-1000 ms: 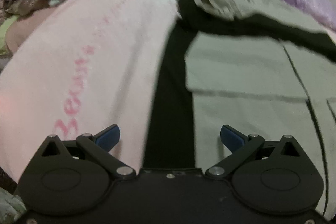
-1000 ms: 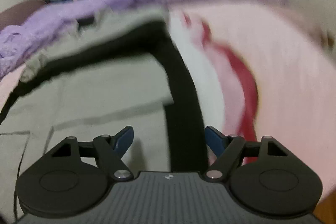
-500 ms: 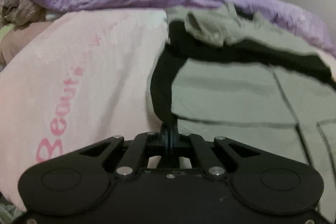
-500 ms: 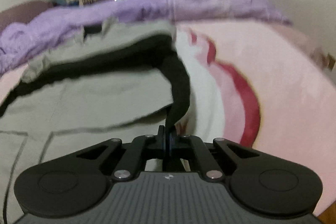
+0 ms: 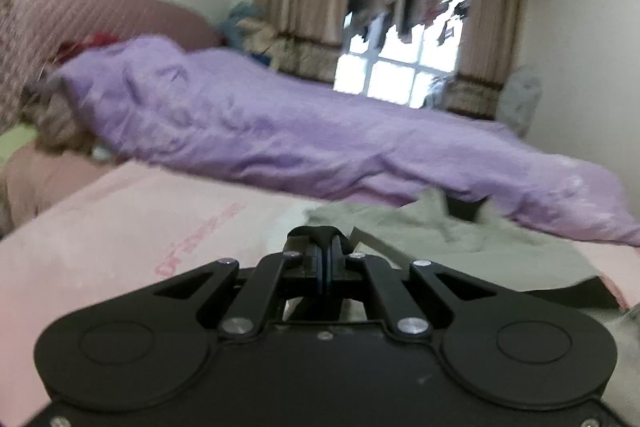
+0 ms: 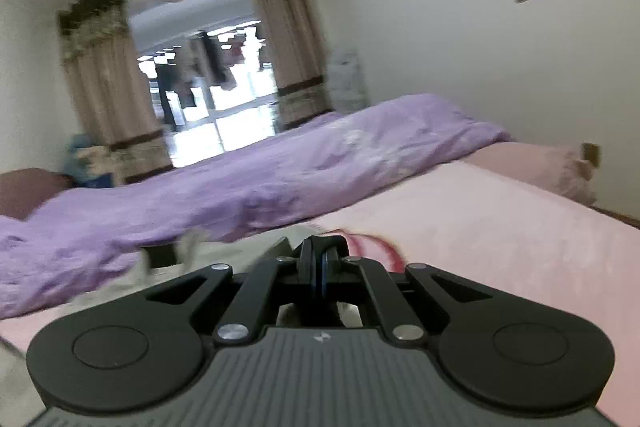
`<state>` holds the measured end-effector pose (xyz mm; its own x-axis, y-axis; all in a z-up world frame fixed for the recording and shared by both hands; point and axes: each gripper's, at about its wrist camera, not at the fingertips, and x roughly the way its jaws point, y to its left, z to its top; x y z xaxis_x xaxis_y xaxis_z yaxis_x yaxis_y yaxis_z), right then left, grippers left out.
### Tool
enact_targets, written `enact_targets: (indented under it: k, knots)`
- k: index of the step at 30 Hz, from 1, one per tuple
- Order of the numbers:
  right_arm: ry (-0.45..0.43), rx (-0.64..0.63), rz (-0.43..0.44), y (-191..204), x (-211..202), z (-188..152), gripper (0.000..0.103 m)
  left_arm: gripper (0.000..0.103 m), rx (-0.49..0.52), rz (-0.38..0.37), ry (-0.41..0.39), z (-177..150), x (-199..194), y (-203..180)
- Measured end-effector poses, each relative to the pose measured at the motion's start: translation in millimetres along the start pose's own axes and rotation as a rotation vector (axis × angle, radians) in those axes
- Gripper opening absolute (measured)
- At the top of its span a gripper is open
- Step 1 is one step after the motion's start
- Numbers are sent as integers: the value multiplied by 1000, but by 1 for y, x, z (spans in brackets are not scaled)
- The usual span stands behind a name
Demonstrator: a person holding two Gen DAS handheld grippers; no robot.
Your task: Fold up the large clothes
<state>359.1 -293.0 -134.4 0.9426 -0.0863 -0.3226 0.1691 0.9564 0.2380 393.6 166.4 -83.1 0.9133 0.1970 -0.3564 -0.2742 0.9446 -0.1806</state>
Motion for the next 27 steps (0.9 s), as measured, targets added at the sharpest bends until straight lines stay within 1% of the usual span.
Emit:
enact_targets:
  k: [1,3,6,7,9,10,11,13,14,15,17,18,19,20,21,22,23,24,25,26,27]
  knots:
    - [19,-9,-8,1,15,-4,2,4,-21,-7,25,-3,11,5]
    - [77,-33,-38,5,48,-14,2,4,-45,-1,105,-13,39,13]
    - [129,-88,-76,10,94,-36,2,5,3,49,175,-36,76,10]
    - [142,-107,-86,12,103,-43,2,5,10,58,202,-45,88,10]
    - [190,-137,-100,13,130,-59,3,6,-15,63,248,-58,108,15]
    - [227,-148,-105,16,134,-65,4,7,-15,58,244,-64,113,17]
    - [265,-160,-108,18,137,-65,4,7,12,63,230,-68,115,15]
    - [258,-172,-110,19,132,-64,4,9,87,85,211,-71,113,6]
    - [262,-174,-110,19,132,-65,4,9,104,89,206,-71,114,4]
    - [262,-169,-108,18,132,-65,6,9,110,86,201,-72,113,4]
    - [263,-165,-94,18,131,-66,13,10,94,70,206,-69,114,7]
    - [264,-162,-87,18,131,-65,14,12,84,70,215,-66,114,8]
    - [264,-160,-82,19,131,-65,15,21,70,76,232,-59,111,9]
    - [271,-165,-75,19,130,-63,17,39,71,84,227,-52,108,8]
    - [289,-165,-70,18,128,-60,20,57,88,89,196,-45,101,7]
    - [300,-158,-67,16,125,-55,26,89,115,113,154,-37,92,7]
    - [296,-151,-65,14,120,-49,33,88,131,123,119,-31,80,9]
    - [276,-139,-79,10,109,-42,58,88,133,115,108,-25,69,15]
    - [247,-126,-87,6,97,-36,85,88,123,95,122,-19,61,22]
    - [217,-108,-83,0,84,-31,95,88,95,71,156,-15,53,32]
    - [195,-90,-63,-6,69,-26,99,89,61,51,193,-14,46,41]
